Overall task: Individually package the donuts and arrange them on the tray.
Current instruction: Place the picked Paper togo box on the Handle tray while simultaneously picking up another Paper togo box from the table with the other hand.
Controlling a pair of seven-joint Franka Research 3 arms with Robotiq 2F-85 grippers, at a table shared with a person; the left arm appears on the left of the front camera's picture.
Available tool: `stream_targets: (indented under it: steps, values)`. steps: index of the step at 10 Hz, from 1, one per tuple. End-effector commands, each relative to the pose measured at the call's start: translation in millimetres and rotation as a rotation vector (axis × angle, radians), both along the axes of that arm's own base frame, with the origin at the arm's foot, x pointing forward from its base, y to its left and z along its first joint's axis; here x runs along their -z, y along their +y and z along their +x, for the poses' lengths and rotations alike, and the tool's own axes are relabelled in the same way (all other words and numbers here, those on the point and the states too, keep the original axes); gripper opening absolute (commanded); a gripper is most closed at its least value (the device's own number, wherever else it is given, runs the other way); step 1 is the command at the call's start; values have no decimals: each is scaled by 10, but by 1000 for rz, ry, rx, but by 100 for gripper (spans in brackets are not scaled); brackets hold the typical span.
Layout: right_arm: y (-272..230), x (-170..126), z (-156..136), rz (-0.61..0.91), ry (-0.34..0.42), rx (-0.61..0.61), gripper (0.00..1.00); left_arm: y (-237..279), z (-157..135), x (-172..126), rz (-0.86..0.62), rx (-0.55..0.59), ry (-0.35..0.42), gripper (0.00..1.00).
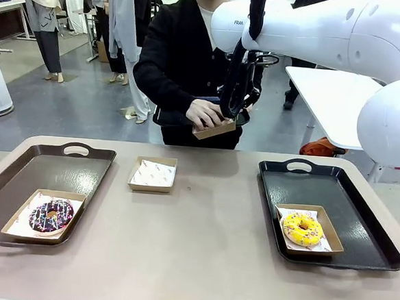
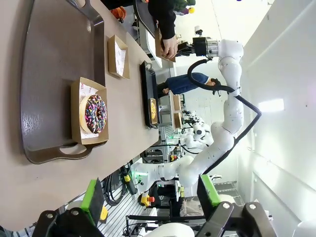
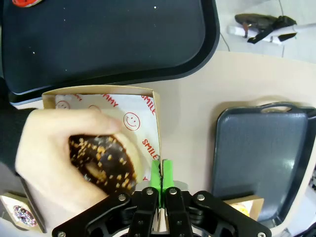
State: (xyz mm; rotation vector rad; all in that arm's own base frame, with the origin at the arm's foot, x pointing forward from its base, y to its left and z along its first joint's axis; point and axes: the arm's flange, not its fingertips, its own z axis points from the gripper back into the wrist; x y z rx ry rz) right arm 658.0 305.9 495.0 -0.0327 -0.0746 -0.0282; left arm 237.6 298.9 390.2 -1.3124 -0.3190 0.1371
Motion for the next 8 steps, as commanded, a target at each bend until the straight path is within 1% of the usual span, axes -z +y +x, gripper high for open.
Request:
stream_targets:
  steps: [1, 8]
  values:
    - [-5, -16, -8, -1, -2, 1, 0, 9, -25, 0, 0, 1, -1, 100]
    - [-5, -16, -8, -1, -2, 1, 0, 9, -25, 0, 0, 1, -1, 100]
